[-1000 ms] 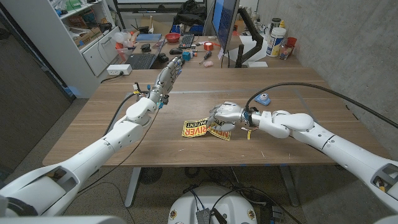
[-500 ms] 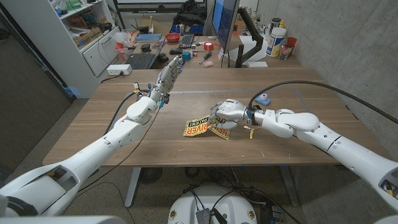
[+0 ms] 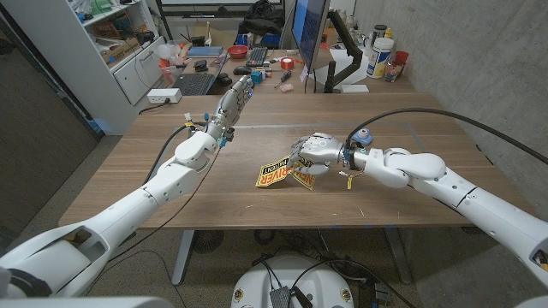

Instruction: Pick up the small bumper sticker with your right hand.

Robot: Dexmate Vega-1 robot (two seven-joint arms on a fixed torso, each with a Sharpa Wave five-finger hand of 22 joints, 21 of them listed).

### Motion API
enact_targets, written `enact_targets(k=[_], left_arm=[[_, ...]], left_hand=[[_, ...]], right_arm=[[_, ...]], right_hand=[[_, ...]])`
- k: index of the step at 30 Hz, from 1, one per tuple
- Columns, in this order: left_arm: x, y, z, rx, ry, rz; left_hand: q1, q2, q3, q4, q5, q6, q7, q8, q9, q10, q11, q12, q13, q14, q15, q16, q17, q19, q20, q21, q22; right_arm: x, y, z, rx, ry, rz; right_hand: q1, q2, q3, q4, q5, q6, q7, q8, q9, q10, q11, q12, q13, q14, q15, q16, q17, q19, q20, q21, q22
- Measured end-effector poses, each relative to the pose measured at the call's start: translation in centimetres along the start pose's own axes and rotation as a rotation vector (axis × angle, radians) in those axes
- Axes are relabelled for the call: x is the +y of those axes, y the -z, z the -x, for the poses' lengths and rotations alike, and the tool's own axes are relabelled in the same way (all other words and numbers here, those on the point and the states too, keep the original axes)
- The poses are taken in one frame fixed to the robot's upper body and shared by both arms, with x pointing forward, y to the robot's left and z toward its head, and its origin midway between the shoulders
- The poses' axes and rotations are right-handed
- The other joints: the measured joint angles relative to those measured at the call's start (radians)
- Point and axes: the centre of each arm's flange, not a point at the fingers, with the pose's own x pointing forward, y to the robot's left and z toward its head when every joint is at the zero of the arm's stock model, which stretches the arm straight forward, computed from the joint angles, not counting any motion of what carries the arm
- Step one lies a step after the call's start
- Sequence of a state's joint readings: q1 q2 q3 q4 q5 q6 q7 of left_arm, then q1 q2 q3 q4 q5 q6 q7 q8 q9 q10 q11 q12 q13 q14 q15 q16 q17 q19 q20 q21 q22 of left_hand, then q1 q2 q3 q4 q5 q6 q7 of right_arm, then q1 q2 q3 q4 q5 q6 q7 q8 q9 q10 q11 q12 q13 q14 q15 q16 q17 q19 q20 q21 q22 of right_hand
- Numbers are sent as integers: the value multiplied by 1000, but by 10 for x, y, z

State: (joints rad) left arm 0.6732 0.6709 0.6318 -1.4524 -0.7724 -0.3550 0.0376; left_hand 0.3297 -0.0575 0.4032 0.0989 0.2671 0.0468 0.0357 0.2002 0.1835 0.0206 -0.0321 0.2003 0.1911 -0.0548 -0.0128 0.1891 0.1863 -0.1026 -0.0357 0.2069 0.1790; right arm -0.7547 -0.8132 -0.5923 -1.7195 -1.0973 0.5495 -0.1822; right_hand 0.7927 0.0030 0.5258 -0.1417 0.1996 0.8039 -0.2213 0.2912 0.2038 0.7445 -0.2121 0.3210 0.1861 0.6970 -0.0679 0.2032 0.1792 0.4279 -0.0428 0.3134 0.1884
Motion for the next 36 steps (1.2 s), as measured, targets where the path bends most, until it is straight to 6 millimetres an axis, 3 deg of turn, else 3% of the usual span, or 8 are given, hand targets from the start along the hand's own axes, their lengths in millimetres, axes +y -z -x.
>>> enact_targets(k=[36], left_arm=[[2,-6,-11,-5,27,-12]], left_hand=[[4,4,-2,-2,0,0,0,0,0,0,0,0,0,0,0,0,0,0,0,0,0]], right_arm=[[-43,7,11,32,68,39]], right_hand=[[0,0,4,4,-4,0,0,-8,0,-3,3,-2,0,13,-2,0,0,13,-2,0,0]])
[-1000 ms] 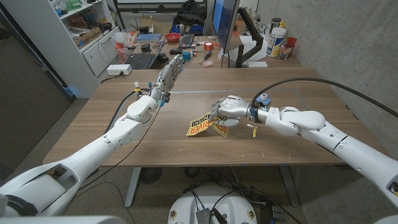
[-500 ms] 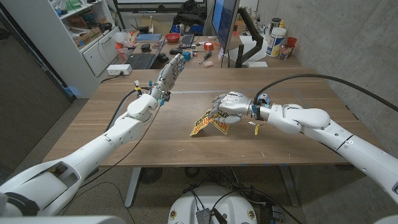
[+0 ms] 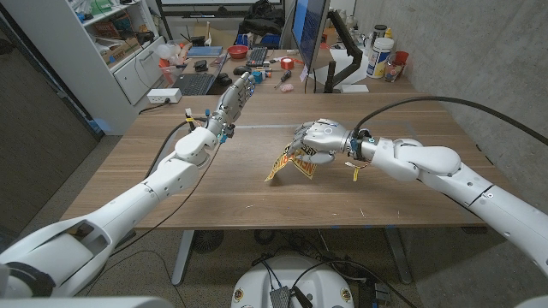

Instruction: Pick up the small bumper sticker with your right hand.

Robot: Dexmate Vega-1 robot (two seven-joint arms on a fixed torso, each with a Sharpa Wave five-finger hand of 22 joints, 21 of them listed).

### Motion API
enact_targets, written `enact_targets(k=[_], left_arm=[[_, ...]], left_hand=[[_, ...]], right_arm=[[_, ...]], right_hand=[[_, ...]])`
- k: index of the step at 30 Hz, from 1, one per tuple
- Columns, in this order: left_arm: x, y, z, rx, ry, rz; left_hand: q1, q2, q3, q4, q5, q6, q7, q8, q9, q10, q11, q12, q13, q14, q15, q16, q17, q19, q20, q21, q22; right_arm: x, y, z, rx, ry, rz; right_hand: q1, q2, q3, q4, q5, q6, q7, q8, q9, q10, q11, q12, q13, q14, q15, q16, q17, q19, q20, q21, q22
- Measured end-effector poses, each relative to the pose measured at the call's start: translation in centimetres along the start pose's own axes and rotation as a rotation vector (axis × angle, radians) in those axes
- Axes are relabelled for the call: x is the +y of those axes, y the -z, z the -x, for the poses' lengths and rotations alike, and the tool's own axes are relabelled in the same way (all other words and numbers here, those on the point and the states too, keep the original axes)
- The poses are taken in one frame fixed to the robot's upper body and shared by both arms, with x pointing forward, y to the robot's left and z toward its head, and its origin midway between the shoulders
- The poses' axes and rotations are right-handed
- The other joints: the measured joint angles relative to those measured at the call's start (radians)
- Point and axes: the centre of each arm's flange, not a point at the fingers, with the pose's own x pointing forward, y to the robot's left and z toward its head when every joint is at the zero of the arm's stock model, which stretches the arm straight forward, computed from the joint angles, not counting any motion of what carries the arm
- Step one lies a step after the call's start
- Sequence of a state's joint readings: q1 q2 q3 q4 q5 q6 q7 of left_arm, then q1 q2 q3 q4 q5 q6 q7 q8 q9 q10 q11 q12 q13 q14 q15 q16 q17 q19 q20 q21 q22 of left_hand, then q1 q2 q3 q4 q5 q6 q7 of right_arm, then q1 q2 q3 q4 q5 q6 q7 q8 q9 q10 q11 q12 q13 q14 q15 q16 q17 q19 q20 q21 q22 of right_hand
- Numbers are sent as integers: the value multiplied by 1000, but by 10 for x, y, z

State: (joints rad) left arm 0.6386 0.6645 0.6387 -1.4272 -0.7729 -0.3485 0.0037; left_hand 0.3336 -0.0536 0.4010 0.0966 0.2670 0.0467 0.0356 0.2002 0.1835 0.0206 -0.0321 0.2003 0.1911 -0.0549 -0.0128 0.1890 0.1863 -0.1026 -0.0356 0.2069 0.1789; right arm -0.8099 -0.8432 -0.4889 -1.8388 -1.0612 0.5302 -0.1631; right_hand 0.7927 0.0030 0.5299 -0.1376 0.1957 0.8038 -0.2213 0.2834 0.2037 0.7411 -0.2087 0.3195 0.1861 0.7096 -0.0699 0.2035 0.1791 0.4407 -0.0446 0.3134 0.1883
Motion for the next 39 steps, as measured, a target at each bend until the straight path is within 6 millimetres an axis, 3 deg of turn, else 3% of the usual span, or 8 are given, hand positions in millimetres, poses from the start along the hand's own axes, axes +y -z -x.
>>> enact_targets(k=[39], left_arm=[[-9,-15,3,-18,-3,-26]], left_hand=[[4,4,-4,-4,0,0,0,0,0,2,2,0,0,0,0,0,0,0,0,0,0]], right_arm=[[-55,17,17,41,79,28]], right_hand=[[-5,5,0,0,0,0,0,-8,0,0,0,-6,0,7,0,-4,0,14,0,0,0]])
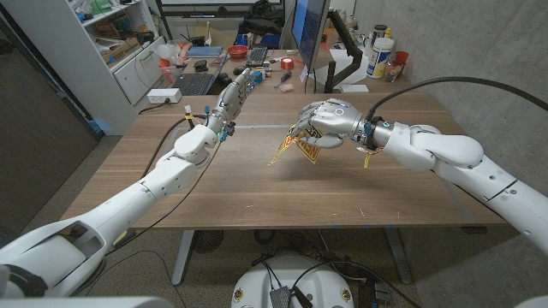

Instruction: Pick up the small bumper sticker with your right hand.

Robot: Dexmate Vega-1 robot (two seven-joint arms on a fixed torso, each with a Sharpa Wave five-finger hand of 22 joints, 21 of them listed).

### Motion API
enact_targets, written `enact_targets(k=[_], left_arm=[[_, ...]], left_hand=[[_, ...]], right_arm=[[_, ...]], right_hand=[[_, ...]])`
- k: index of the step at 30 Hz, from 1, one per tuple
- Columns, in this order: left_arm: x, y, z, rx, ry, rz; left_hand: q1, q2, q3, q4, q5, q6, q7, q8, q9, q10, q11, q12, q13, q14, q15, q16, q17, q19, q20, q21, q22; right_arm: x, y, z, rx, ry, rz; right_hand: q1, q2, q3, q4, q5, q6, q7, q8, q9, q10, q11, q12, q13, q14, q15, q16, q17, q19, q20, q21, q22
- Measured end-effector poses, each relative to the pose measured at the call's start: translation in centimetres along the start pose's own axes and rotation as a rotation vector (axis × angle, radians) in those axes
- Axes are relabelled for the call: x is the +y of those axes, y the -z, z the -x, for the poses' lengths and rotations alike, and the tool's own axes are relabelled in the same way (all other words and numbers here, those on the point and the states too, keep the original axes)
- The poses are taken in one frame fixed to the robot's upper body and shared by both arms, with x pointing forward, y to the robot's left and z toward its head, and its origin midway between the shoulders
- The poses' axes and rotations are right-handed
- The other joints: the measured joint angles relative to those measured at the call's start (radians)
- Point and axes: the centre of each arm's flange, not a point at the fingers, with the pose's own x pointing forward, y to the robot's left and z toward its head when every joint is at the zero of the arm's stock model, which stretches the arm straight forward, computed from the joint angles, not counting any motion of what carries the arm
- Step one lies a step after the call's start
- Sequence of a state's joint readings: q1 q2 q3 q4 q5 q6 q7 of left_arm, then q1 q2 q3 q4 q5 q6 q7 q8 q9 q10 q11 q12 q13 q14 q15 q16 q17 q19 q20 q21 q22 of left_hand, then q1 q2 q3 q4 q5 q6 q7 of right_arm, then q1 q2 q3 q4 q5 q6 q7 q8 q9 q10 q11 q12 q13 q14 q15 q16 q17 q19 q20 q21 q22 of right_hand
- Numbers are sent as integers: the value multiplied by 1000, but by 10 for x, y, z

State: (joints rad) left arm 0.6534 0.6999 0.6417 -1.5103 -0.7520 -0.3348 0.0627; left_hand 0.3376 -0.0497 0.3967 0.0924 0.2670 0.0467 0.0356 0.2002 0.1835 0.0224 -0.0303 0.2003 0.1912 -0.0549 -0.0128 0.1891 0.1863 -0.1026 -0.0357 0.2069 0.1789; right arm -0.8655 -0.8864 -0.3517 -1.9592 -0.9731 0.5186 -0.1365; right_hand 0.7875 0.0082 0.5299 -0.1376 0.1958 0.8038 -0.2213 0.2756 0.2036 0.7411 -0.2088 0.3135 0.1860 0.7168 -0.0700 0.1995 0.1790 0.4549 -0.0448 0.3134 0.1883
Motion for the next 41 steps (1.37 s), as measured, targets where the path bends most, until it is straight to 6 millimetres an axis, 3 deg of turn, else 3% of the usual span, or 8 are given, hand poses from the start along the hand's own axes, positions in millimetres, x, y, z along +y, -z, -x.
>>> enact_targets(k=[22,41], left_arm=[[-7,-13,4,-8,7,-25],[-1,-24,8,-18,10,-39]], left_hand=[[0,0,0,0,0,0,0,0,0,0,0,0,0,0,0,0,0,0,0,-4,0],[6,6,0,0,0,0,0,0,0,0,0,0,0,0,0,0,0,0,0,-4,0]], right_arm=[[-30,4,11,21,41,-10],[-37,-2,13,42,60,-16]], right_hand=[[0,0,0,0,0,0,0,-6,0,5,5,-8,0,9,-5,0,0,16,-5,0,0],[0,0,0,0,0,0,0,-13,0,9,2,-10,0,16,-5,0,0,25,-3,0,0]])
